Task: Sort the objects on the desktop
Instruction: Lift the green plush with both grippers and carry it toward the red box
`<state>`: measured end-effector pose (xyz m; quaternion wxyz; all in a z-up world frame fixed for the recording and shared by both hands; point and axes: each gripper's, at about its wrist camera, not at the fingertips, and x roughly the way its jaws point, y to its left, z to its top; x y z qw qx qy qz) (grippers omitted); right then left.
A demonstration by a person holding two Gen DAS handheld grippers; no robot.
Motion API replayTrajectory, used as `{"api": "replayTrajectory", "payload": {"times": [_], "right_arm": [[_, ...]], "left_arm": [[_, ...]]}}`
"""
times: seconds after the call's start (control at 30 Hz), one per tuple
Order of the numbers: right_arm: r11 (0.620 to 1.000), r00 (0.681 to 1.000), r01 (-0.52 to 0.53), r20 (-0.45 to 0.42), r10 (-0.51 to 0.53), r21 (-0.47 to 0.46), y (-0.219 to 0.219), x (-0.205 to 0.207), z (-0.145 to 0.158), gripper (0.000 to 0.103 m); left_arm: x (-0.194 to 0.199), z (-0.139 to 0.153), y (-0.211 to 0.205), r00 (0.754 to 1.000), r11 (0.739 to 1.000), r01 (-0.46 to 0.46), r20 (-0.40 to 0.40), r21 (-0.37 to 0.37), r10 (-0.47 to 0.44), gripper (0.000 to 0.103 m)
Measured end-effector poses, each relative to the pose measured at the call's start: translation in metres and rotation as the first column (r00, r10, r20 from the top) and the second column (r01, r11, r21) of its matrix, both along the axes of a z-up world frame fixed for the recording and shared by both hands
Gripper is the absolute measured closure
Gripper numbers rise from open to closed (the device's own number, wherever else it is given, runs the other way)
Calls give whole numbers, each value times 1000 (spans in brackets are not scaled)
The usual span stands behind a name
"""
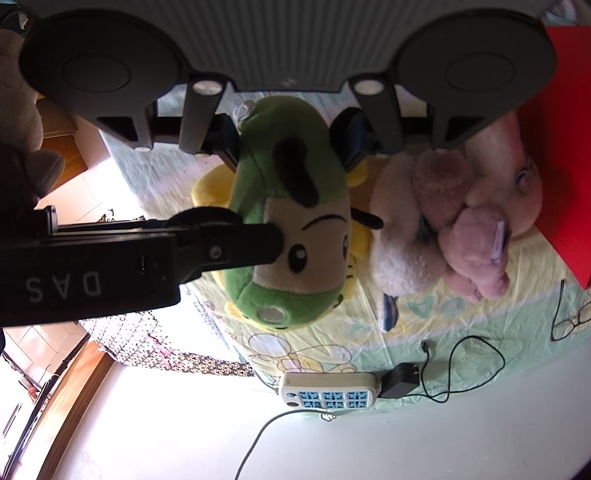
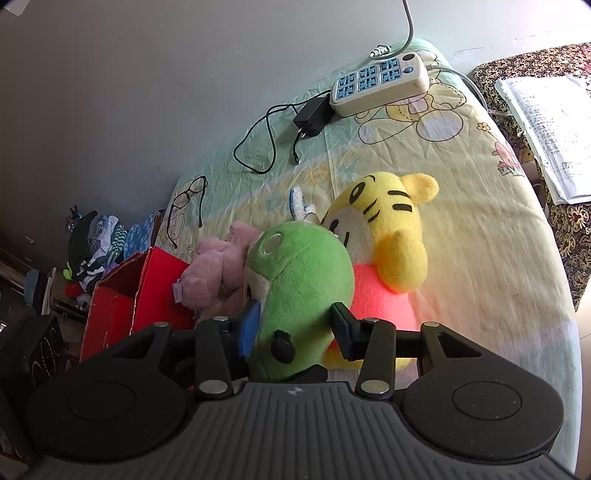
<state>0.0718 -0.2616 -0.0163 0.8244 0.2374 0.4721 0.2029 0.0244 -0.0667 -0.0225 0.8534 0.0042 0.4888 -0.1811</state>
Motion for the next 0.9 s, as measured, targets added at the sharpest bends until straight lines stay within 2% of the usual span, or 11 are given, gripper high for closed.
{"api": "replayTrajectory", "payload": {"times": [0.6,0.9], "right_arm": [[998,999,-46,-1,46,-40,15,-34,1,57],[995,995,-100,-28,100,-9,37,-43,-5,57]], "left_arm": [[-46,1,7,1000,1000,-25,0,3,25,48],[-64,1,30,997,997,-73,-12,26,73,48]]}}
